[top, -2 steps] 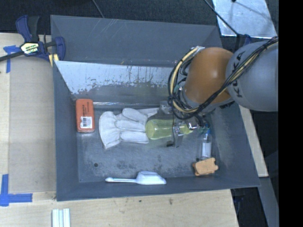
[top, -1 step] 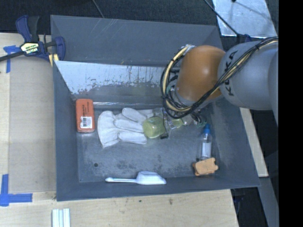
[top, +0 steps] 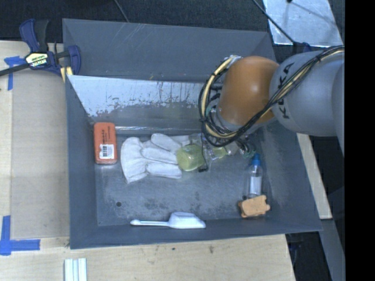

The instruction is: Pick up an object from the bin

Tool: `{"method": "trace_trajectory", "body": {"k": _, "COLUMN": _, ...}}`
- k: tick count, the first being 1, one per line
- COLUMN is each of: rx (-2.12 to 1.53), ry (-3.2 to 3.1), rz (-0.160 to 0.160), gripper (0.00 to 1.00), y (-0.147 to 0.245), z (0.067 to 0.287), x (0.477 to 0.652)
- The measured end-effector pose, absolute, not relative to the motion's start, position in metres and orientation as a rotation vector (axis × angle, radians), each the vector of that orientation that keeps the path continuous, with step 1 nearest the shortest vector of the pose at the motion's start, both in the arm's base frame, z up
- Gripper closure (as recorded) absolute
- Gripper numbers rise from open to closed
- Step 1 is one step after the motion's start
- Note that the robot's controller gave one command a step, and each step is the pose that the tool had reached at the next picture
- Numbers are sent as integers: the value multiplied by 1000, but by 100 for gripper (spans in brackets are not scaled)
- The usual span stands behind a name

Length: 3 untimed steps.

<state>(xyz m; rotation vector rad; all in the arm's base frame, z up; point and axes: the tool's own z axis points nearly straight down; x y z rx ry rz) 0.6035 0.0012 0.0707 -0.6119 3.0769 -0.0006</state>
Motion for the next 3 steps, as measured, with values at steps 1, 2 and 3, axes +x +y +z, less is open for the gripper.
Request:
{"method": "trace_trajectory", "body": {"k": 1, "rx": -612, "ry": 3080, "rz": 0, "gripper": 100, "y": 1, "z": 74, "x": 602}}
{"method": "trace_trajectory", "body": {"k": 2, "rx": -612, "ry": 3084, "rz": 1, "gripper": 100, "y": 1, "z": 89, "x": 601}}
{"method": "trace_trajectory", "body": {"k": 3, "rx": -611, "ry": 3081, "rz": 0, "gripper": 100, "y": 1, "z": 105, "x": 602}}
